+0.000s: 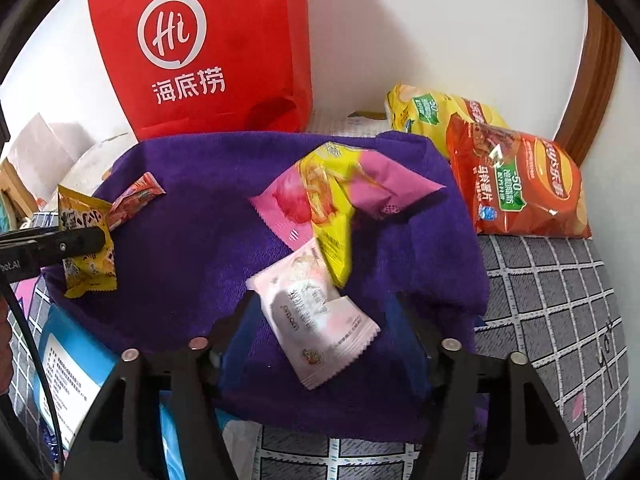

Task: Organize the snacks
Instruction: 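Lower both tools over the purple towel and open them to drop the sachet and yellow bag, then grasp the green snack bag with the right tool while the left tool reaches the dark blue packet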

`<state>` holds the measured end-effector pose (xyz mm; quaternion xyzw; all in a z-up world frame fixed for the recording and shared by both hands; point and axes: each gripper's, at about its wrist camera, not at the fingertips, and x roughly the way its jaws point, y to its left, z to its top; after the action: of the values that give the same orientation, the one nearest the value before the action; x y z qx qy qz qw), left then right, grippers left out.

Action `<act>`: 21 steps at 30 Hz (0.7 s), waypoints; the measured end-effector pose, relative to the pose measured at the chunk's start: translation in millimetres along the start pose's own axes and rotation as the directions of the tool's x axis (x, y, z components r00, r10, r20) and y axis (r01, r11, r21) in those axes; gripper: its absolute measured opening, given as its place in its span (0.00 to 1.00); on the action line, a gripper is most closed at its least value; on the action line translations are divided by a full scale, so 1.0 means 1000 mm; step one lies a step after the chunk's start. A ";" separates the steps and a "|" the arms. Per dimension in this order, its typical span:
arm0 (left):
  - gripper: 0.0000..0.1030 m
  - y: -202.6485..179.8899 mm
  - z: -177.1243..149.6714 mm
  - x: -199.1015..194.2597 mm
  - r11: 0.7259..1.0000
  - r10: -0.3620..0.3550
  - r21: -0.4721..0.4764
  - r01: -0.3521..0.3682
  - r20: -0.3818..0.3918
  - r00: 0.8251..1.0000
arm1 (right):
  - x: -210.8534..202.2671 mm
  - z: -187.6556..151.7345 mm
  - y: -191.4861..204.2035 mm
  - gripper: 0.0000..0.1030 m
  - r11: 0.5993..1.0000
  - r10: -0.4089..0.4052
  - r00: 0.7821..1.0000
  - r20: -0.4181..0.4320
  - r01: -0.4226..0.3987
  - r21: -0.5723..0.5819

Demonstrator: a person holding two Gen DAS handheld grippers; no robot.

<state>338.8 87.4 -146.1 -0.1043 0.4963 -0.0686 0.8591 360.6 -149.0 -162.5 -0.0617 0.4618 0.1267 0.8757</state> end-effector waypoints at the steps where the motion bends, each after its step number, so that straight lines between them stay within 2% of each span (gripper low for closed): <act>1: 0.36 0.000 0.000 0.001 1.000 0.000 -0.002 0.000 -0.004 1.000 | -0.001 0.001 0.000 0.72 1.000 -0.001 1.000 -0.001 0.001 0.001; 3: 0.36 0.000 0.000 0.002 1.000 -0.003 -0.005 0.003 -0.008 1.000 | -0.002 0.001 -0.002 0.76 1.000 -0.005 1.000 -0.007 0.005 0.007; 7: 0.38 0.000 0.000 -0.001 1.000 0.003 0.000 -0.003 -0.013 1.000 | -0.013 0.003 -0.004 0.76 1.000 -0.008 1.000 0.000 0.008 0.022; 10: 0.50 0.000 0.002 -0.007 1.000 -0.009 -0.007 0.009 0.000 1.000 | -0.028 0.003 -0.005 0.76 0.999 -0.009 1.000 0.023 0.008 0.032; 12: 0.54 -0.001 0.003 -0.014 1.000 -0.015 -0.010 0.015 0.019 1.000 | -0.038 0.002 -0.005 0.76 0.999 -0.017 0.999 0.033 0.016 0.037; 21: 0.54 -0.017 0.007 -0.061 1.000 -0.018 0.020 0.016 0.111 0.994 | -0.091 -0.017 0.002 0.76 0.997 -0.006 0.998 0.058 0.002 0.077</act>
<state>314.0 85.2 -88.1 -0.1039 0.4460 -0.0749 0.8858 297.2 -165.9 -97.7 -0.0250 0.4406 0.1089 0.8907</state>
